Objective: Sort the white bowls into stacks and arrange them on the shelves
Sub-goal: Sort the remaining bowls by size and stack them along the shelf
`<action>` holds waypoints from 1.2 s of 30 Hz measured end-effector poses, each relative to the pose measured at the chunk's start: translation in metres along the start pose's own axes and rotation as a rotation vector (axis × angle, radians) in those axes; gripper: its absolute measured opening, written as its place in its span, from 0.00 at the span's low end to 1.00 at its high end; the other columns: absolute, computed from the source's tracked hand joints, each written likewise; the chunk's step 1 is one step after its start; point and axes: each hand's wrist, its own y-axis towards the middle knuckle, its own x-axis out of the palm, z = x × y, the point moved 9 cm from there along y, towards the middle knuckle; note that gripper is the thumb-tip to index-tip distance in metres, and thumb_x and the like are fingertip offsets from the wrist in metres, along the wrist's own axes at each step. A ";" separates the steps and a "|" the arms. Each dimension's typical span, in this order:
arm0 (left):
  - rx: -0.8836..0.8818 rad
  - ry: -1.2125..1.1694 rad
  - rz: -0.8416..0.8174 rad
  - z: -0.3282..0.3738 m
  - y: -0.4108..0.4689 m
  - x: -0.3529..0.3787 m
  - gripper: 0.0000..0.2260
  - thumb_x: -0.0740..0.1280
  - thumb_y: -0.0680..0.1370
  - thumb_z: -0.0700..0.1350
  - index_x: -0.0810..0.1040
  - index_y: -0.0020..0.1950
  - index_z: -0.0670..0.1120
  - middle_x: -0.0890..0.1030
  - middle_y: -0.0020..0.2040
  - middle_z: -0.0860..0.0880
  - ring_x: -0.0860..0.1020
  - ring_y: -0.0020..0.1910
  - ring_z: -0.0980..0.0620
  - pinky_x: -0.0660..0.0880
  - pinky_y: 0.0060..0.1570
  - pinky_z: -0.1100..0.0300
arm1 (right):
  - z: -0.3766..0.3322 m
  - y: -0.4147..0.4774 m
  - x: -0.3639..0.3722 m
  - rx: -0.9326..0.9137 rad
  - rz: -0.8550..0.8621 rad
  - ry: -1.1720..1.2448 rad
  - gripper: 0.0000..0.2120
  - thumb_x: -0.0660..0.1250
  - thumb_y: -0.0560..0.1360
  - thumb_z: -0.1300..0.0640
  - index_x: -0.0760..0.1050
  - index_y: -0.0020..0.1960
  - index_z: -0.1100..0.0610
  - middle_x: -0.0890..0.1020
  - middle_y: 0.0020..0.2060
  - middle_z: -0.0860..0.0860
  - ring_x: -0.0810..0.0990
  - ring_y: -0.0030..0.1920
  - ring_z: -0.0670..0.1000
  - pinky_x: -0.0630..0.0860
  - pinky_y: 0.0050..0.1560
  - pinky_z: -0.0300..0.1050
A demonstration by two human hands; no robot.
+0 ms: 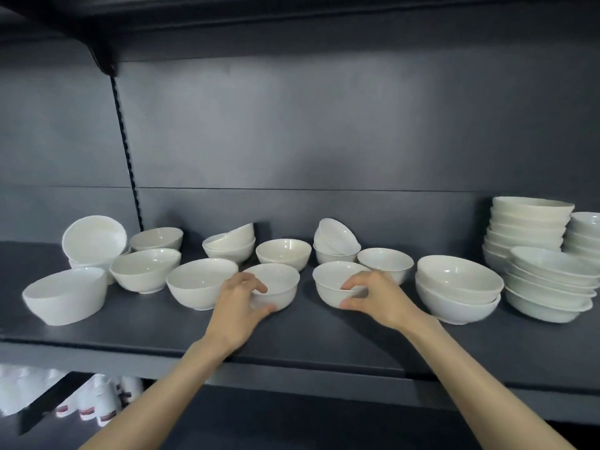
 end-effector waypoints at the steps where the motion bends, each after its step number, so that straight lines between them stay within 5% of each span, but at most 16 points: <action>1: 0.018 -0.022 0.005 0.000 0.001 -0.001 0.09 0.75 0.71 0.42 0.81 0.48 0.41 0.75 0.59 0.46 0.72 0.58 0.50 0.62 0.52 0.67 | 0.000 0.000 0.000 0.007 0.029 0.002 0.08 0.74 0.71 0.58 0.81 0.47 0.62 0.82 0.47 0.57 0.79 0.47 0.52 0.73 0.52 0.45; 7: 0.117 -0.171 -0.034 0.001 0.003 -0.003 0.05 0.76 0.70 0.41 0.82 0.42 0.43 0.73 0.54 0.52 0.73 0.48 0.55 0.63 0.47 0.78 | -0.009 -0.012 -0.019 -0.001 0.262 0.120 0.06 0.74 0.71 0.62 0.83 0.47 0.62 0.83 0.43 0.51 0.80 0.45 0.50 0.75 0.51 0.41; 12: 0.175 -0.325 -0.150 0.014 0.004 0.017 0.09 0.77 0.69 0.42 0.79 0.39 0.51 0.73 0.57 0.53 0.72 0.53 0.65 0.63 0.52 0.80 | -0.045 -0.012 -0.038 -0.138 0.337 0.185 0.04 0.74 0.70 0.61 0.82 0.38 0.58 0.82 0.37 0.49 0.77 0.43 0.48 0.74 0.47 0.40; 16: 0.067 -0.547 -0.162 0.008 0.011 0.026 0.25 0.79 0.66 0.38 0.72 0.56 0.54 0.68 0.60 0.55 0.72 0.58 0.64 0.69 0.64 0.63 | -0.063 -0.003 -0.019 -0.204 0.244 0.188 0.04 0.73 0.72 0.62 0.83 0.43 0.64 0.83 0.40 0.54 0.77 0.44 0.50 0.73 0.49 0.43; 20: -0.069 -0.675 -0.268 -0.003 0.012 0.040 0.46 0.79 0.66 0.39 0.55 0.76 0.49 0.64 0.68 0.56 0.68 0.64 0.62 0.67 0.65 0.62 | -0.064 0.005 -0.001 -0.198 0.178 0.182 0.04 0.73 0.71 0.62 0.84 0.46 0.61 0.83 0.41 0.44 0.78 0.45 0.45 0.74 0.50 0.40; 25: -0.054 -0.748 -0.365 0.000 0.014 0.050 0.54 0.77 0.68 0.36 0.41 0.78 0.55 0.68 0.62 0.60 0.73 0.61 0.59 0.70 0.60 0.65 | -0.067 0.009 0.017 -0.235 0.075 0.161 0.04 0.71 0.73 0.62 0.83 0.43 0.63 0.83 0.41 0.54 0.77 0.45 0.51 0.73 0.49 0.46; 30: -0.038 -0.765 -0.366 -0.002 0.022 0.055 0.48 0.77 0.67 0.36 0.52 0.76 0.59 0.74 0.59 0.60 0.76 0.57 0.63 0.74 0.53 0.71 | -0.063 0.011 0.023 -0.254 -0.002 0.142 0.07 0.67 0.76 0.62 0.81 0.43 0.65 0.83 0.42 0.57 0.76 0.48 0.54 0.72 0.52 0.49; 32: -0.039 -0.754 -0.342 -0.004 0.023 0.055 0.43 0.78 0.67 0.36 0.60 0.73 0.58 0.76 0.59 0.56 0.78 0.54 0.61 0.74 0.48 0.73 | -0.061 0.011 0.023 -0.245 -0.013 0.130 0.07 0.68 0.76 0.61 0.83 0.46 0.63 0.84 0.45 0.52 0.76 0.51 0.48 0.72 0.56 0.43; 34: -0.044 -0.751 -0.329 -0.008 0.025 0.056 0.40 0.79 0.66 0.37 0.63 0.69 0.59 0.76 0.59 0.54 0.79 0.52 0.60 0.75 0.47 0.71 | -0.056 0.012 0.012 -0.201 0.068 0.165 0.07 0.70 0.75 0.58 0.83 0.52 0.56 0.82 0.51 0.42 0.74 0.57 0.38 0.69 0.60 0.33; 36: -0.052 -0.744 -0.322 -0.010 0.028 0.057 0.39 0.80 0.65 0.37 0.64 0.68 0.59 0.76 0.59 0.52 0.79 0.53 0.59 0.75 0.48 0.70 | -0.043 0.014 -0.009 -0.166 0.237 0.160 0.09 0.69 0.76 0.58 0.81 0.56 0.55 0.79 0.53 0.40 0.73 0.58 0.35 0.68 0.62 0.34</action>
